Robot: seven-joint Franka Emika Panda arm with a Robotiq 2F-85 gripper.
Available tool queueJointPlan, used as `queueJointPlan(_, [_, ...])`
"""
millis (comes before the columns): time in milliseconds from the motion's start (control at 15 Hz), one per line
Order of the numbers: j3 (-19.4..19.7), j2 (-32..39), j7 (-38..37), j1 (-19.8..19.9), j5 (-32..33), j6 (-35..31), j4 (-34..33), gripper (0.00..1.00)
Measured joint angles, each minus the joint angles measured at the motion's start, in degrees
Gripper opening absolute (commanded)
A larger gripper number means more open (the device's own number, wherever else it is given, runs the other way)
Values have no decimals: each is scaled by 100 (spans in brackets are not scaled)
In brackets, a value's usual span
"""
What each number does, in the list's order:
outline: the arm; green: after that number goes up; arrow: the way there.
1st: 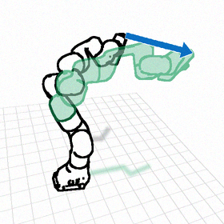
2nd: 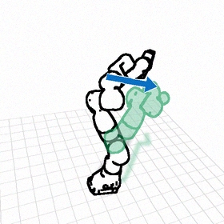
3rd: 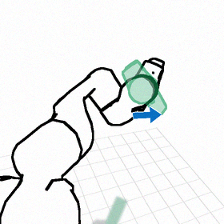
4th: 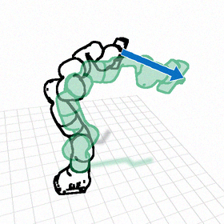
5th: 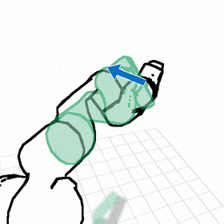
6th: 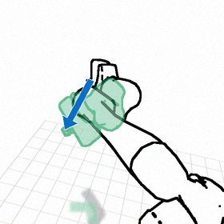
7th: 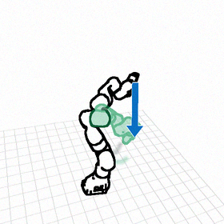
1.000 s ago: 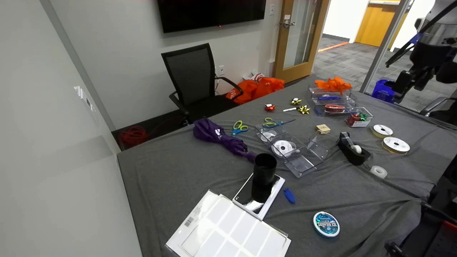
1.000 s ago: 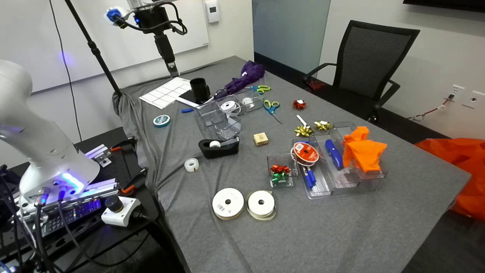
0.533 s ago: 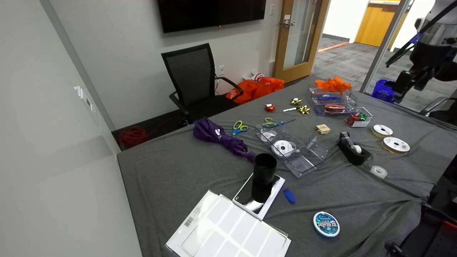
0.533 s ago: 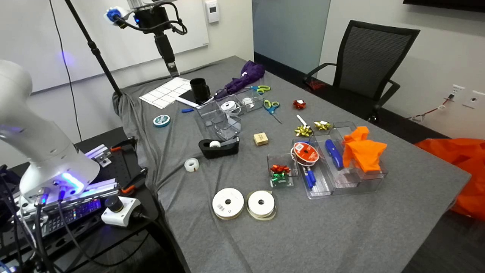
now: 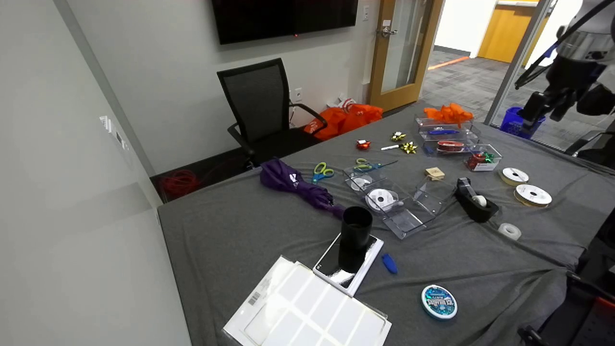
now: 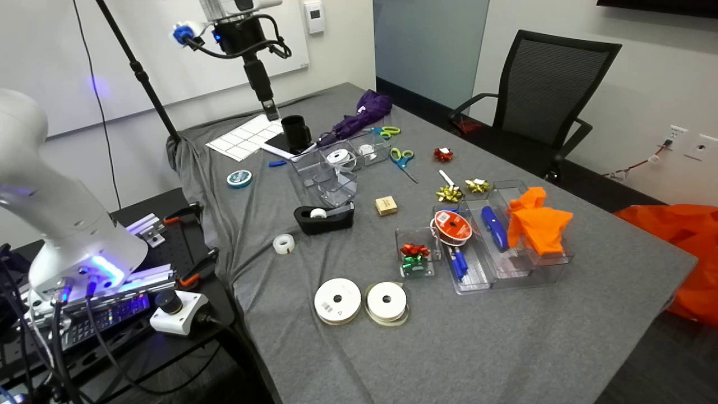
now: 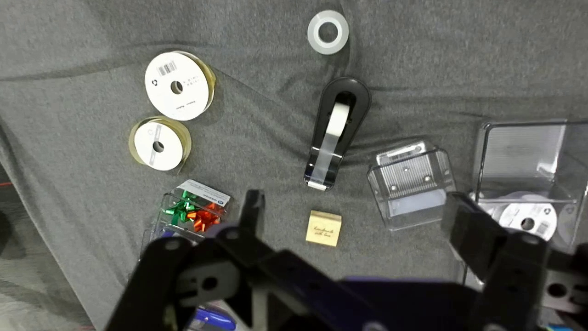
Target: Move the box and place it in a larger box
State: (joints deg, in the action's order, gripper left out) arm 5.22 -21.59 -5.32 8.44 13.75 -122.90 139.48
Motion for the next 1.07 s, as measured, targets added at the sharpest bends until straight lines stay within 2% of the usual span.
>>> queueJointPlan(333, [521,954,176,23,-470,-625,-666,100])
queueJointPlan(533, [738,1735,360,53,-814,-720,-1241,100])
queueJointPlan(1067, [850,3618,1434,458,-1935,-725,-2835,100])
